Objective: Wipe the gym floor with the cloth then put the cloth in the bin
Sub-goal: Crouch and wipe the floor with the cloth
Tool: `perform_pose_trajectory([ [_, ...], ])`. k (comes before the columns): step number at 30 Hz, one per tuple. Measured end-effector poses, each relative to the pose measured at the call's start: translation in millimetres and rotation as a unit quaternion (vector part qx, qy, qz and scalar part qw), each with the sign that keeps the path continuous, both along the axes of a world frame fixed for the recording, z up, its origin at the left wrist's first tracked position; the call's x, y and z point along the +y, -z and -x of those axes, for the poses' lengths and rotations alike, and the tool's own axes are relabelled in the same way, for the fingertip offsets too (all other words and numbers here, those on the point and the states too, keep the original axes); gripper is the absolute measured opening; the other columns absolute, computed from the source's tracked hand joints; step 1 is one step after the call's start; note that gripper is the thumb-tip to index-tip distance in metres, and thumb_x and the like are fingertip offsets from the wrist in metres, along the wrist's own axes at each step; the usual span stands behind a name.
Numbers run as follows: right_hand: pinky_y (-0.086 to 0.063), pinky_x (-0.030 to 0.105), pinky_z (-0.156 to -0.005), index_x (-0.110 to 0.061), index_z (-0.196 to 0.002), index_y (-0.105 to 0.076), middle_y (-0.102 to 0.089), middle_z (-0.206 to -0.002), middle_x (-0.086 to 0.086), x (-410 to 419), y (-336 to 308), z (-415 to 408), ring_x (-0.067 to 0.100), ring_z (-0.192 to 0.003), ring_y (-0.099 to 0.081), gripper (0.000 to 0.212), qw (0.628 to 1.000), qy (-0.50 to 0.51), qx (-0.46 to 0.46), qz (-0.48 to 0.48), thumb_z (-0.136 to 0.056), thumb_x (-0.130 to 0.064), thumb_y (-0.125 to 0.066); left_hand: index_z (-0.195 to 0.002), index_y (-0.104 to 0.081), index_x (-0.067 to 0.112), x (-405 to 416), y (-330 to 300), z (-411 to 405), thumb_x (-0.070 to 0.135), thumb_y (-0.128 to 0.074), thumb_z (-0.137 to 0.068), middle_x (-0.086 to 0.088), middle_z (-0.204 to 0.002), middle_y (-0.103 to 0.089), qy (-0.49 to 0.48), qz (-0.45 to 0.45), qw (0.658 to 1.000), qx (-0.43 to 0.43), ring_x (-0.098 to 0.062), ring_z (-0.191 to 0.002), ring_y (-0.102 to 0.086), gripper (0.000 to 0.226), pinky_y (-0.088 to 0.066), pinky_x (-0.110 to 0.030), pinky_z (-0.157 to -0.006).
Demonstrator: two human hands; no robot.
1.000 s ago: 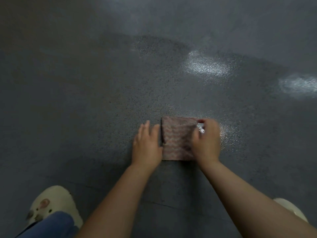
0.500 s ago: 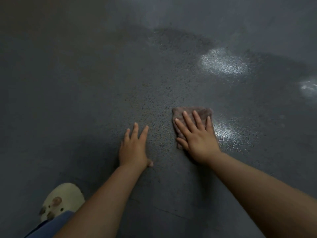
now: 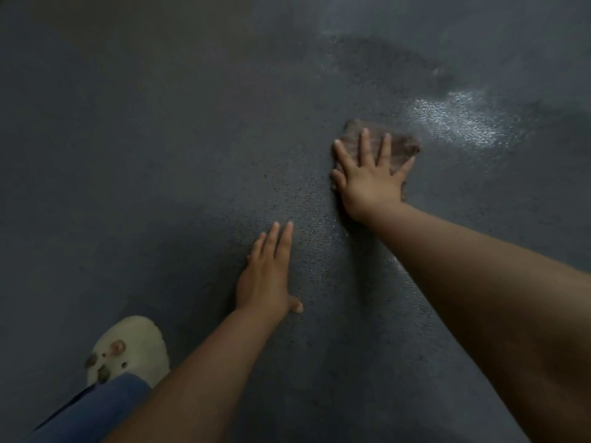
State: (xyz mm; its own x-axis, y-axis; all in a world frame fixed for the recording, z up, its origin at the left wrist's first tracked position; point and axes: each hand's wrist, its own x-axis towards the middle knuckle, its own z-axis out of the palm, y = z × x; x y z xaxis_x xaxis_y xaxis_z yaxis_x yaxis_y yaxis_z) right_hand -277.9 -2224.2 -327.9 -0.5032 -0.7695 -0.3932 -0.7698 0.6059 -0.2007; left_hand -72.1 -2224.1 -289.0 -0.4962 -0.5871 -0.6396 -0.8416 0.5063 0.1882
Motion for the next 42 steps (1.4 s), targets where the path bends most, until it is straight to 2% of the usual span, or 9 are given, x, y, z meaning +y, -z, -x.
perform_pose_trajectory([
  [4, 0.01, 0.069, -0.104, -0.042, -0.149, -0.007, 0.007, -0.16, 0.0, 22.6, 4.3, -48.6, 0.033, -0.145, 0.013, 0.053, 0.99, -0.137, 0.014, 0.027, -0.098, -0.052, -0.018, -0.137, 0.026, 0.042, 1.4, 2.2, -16.0, 0.027, -0.087, -0.063, 0.009, -0.154, 0.027, -0.057, -0.029, 0.993, 0.097, -0.015, -0.146, 0.001, 0.136, -0.015, -0.025, -0.113],
  [8, -0.016, 0.075, -0.098, -0.035, -0.135, -0.05, -0.042, -0.147, 0.005, 71.0, 6.7, -100.2, 0.04, -0.135, -0.036, 0.054, 0.966, -0.251, 0.011, 0.056, -0.086, -0.05, -0.031, -0.147, -0.003, 0.029, -3.0, -0.9, -32.8, -0.011, -0.063, -0.071, -0.002, -0.158, 0.004, -0.123, -0.032, 0.972, 0.197, -0.014, -0.146, -0.002, 0.105, -0.004, -0.01, -0.107],
  [15, -0.019, 0.061, -0.104, -0.045, -0.132, -0.049, -0.046, -0.144, -0.003, 165.6, 14.9, -110.1, 0.032, -0.134, -0.04, 0.046, 0.877, -0.476, 0.009, 0.07, -0.089, -0.052, -0.031, -0.15, -0.011, 0.017, 17.0, -12.2, -23.9, 0.003, -0.06, -0.077, -0.008, -0.156, -0.004, -0.098, 0.025, 0.992, 0.079, -0.024, -0.143, -0.009, 0.089, -0.013, -0.029, -0.114],
  [22, -0.017, 0.062, -0.107, -0.034, -0.144, -0.03, -0.042, -0.147, 0.007, 154.2, 15.7, 6.1, 0.036, -0.134, -0.037, 0.059, 0.957, -0.278, 0.08, 0.017, -0.096, -0.059, -0.007, -0.15, 0.012, 0.026, 73.5, -7.5, -1.9, 0.047, -0.077, -0.07, -0.01, -0.156, 0.017, 0.026, 0.023, 0.995, -0.092, -0.028, -0.145, 0.007, 0.121, -0.008, -0.043, -0.117],
  [26, 0.003, 0.057, -0.112, -0.033, -0.149, 0.006, 0.004, -0.16, 0.001, 153.0, 11.0, 55.2, 0.03, -0.146, 0.006, 0.07, 0.994, -0.038, 0.098, -0.019, -0.09, -0.068, -0.009, -0.148, 0.02, 0.027, 94.6, -2.8, 1.4, 0.048, -0.078, -0.069, -0.01, -0.153, 0.028, 0.015, 0.013, 0.993, -0.12, -0.03, -0.144, 0.015, 0.127, -0.016, -0.051, -0.115],
  [30, 0.009, 0.058, -0.111, -0.034, -0.15, 0.007, 0.018, -0.158, 0.002, 146.9, 1.9, 32.1, 0.031, -0.143, 0.02, 0.061, 0.993, 0.087, 0.06, -0.044, -0.098, -0.053, -0.018, -0.148, 0.02, 0.027, 93.8, -3.2, 0.5, 0.047, -0.079, -0.068, -0.01, -0.153, 0.028, 0.016, 0.01, 0.993, -0.113, -0.031, -0.144, 0.015, 0.128, -0.021, -0.052, -0.114],
  [34, 0.007, 0.058, -0.111, -0.037, -0.15, 0.0, 0.008, -0.159, 0.005, 158.3, 1.2, -26.1, 0.034, -0.145, 0.011, 0.057, 0.998, 0.001, 0.046, -0.041, -0.096, -0.051, -0.012, -0.149, 0.017, 0.028, 93.5, -5.2, 0.6, 0.046, -0.08, -0.067, -0.008, -0.154, 0.026, 0.011, 0.006, 0.995, -0.103, -0.03, -0.144, 0.015, 0.128, -0.022, -0.051, -0.114],
  [38, -0.02, 0.061, -0.108, -0.032, -0.138, -0.047, -0.045, -0.144, 0.011, 206.0, 1.5, -87.3, 0.041, -0.134, -0.037, 0.053, 0.986, -0.16, 0.044, 0.024, -0.091, -0.049, -0.029, -0.149, 0.013, 0.03, 93.8, -4.1, -1.8, 0.043, -0.083, -0.064, -0.006, -0.155, 0.025, -0.003, 0.006, 0.996, -0.087, -0.028, -0.145, 0.014, 0.129, -0.022, -0.05, -0.114],
  [42, -0.021, 0.058, -0.105, -0.035, -0.136, -0.045, -0.044, -0.145, 0.008, 254.1, 8.3, -102.8, 0.039, -0.134, -0.037, 0.053, 0.946, -0.323, 0.033, 0.025, -0.086, -0.051, -0.038, -0.15, 0.01, 0.031, 95.2, -2.2, -2.7, 0.041, -0.084, -0.064, -0.004, -0.156, 0.024, -0.015, 0.012, 0.997, -0.074, -0.026, -0.145, 0.013, 0.128, -0.022, -0.05, -0.113],
])
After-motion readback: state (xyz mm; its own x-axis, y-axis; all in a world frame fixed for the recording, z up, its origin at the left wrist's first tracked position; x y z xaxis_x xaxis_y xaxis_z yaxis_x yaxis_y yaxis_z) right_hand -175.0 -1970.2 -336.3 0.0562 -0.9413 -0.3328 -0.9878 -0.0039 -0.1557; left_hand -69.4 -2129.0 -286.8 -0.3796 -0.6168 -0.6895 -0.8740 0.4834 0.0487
